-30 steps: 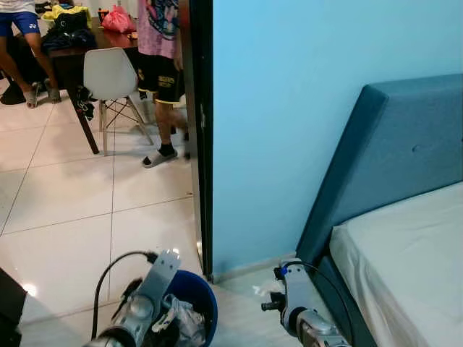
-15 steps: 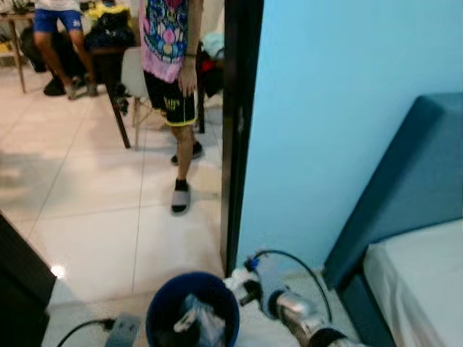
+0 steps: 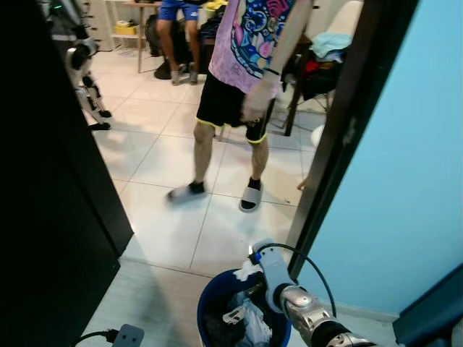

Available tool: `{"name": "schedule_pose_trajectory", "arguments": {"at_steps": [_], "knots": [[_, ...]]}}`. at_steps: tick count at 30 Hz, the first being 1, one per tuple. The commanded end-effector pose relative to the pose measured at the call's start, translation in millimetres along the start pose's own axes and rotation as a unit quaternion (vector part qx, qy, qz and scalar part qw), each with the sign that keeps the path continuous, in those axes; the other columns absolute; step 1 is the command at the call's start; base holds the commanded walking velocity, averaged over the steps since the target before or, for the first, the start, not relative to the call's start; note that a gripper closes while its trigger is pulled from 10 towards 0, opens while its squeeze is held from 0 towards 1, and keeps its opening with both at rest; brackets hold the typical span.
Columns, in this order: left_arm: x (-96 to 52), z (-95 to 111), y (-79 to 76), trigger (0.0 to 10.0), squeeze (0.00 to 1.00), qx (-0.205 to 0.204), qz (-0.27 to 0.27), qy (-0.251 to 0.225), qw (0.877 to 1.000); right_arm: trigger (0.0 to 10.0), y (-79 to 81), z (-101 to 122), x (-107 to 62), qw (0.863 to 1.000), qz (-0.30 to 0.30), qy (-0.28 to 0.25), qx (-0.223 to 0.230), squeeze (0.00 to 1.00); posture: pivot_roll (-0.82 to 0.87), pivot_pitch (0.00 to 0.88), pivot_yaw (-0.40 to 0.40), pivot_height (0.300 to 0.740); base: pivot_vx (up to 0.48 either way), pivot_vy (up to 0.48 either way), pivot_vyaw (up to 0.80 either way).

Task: Clean up the room

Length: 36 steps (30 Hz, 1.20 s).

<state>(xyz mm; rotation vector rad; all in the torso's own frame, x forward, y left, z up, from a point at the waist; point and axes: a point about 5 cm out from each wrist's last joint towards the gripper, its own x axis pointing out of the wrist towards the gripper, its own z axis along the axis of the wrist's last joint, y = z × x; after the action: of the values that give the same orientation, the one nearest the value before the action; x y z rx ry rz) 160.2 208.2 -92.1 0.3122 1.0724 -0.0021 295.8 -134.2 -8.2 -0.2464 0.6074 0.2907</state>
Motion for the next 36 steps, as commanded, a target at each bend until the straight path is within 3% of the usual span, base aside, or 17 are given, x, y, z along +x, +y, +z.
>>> {"name": "schedule_pose_trajectory", "arguments": {"at_steps": [1,10,15,24,29,36], "knots": [[-0.3,-1.8,-0.8,10.0,0.00,0.004,-0.006,0.001,1.000,10.0,-3.2,-11.0,-1.7,0.999,-0.023,0.032,-0.013,0.00,0.03,0.079,-0.030,0.740,0.000,0.000,0.00],[-0.5,-4.3,2.0,10.0,0.00,0.004,-0.005,0.005,1.000,10.0,-3.2,-10.9,-1.3,0.999,-0.018,0.041,-0.028,0.00,0.04,0.081,-0.030,0.740,0.000,-0.312,0.00],[-0.7,-6.1,3.1,10.0,0.00,0.001,0.000,0.007,1.000,10.0,9.7,-6.5,1.0,0.997,0.027,0.042,-0.056,0.00,0.05,0.094,-0.030,0.740,0.000,0.000,0.79],[-0.7,-6.6,-2.1,10.0,0.00,0.006,-0.016,0.012,1.000,10.0,-4.3,-13.3,-0.7,0.994,-0.048,0.080,-0.062,0.00,0.05,0.102,-0.026,0.740,0.000,0.000,0.18],[-0.9,-7.8,-1.9,10.0,0.00,0.012,-0.015,0.015,1.000,10.0,-5.2,-15.1,-1.3,0.994,-0.049,0.083,-0.060,0.00,0.05,0.105,-0.024,0.740,0.000,-0.442,0.00],[-1.4,-11.3,2.6,10.0,0.00,0.004,-0.003,0.016,1.000,10.0,12.4,-7.5,2.3,0.997,-0.012,0.063,-0.042,0.00,0.06,0.112,-0.027,0.740,0.000,0.000,0.00]]}}
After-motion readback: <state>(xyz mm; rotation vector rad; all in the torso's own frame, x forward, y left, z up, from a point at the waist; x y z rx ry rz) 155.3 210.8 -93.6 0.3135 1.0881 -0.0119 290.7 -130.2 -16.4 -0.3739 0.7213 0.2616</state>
